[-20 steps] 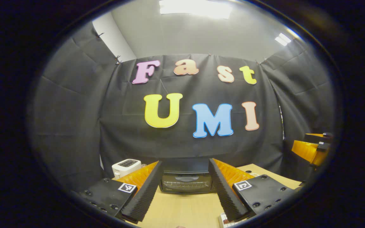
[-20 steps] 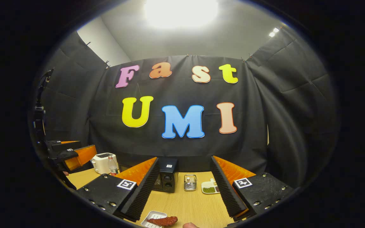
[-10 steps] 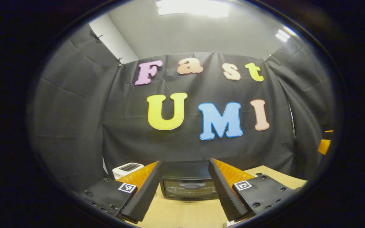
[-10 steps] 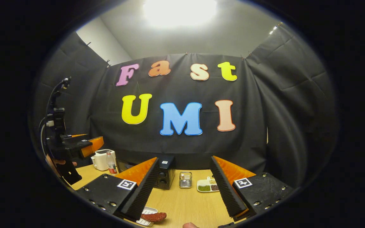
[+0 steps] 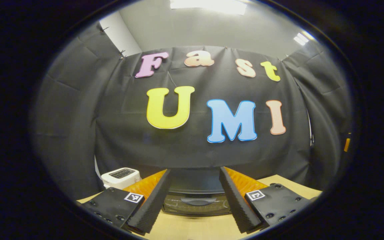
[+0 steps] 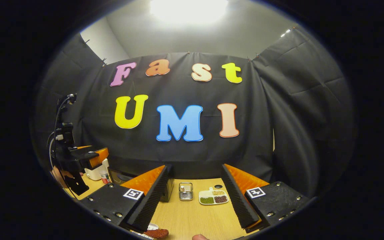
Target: Open the electric oven with the left hand, put the food in, and close the electric oven.
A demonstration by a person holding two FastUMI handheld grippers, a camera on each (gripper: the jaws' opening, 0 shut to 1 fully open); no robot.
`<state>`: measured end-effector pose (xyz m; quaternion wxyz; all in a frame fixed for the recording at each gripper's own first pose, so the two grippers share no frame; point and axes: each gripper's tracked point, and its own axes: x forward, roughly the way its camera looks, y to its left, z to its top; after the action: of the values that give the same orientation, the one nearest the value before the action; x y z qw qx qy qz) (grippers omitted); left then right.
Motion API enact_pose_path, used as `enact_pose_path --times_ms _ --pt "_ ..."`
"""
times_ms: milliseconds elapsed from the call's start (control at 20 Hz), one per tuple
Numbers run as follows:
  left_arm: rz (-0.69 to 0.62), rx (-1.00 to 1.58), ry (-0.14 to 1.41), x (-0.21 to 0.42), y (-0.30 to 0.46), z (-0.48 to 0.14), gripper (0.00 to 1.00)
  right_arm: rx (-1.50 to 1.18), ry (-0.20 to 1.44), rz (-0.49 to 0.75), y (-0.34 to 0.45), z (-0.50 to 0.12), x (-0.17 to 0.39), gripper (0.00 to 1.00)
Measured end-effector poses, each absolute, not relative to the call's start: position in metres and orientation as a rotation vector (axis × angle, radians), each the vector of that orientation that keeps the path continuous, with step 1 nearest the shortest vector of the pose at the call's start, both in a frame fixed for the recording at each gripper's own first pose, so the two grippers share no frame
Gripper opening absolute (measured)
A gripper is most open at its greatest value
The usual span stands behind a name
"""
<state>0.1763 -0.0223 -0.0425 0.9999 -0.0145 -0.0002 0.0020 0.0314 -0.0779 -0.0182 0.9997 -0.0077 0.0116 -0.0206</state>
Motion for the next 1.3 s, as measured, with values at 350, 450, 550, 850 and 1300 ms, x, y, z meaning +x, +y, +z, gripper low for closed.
enact_pose_path --times_ms 350,450,550,850,1300 --pt "-0.074 0.005 0.066 0.239 -0.037 -0.090 0.98 -0.029 0.040 -0.143 -0.081 -0.021 0.051 0.96" --pt "-0.087 0.010 0.096 0.252 -0.040 -0.108 0.97 -0.043 0.048 -0.158 -0.078 -0.022 0.054 0.96" --pt "-0.099 0.002 0.125 0.262 -0.042 -0.127 0.98 -0.059 0.057 -0.171 -0.075 -0.024 0.056 0.96" --pt "-0.103 -0.003 0.209 0.289 -0.043 -0.180 1.00 -0.097 0.091 -0.226 -0.077 -0.029 0.057 0.96" --pt "-0.086 -0.005 0.253 0.304 -0.036 -0.213 1.00 -0.113 0.114 -0.263 -0.074 -0.032 0.051 0.97"
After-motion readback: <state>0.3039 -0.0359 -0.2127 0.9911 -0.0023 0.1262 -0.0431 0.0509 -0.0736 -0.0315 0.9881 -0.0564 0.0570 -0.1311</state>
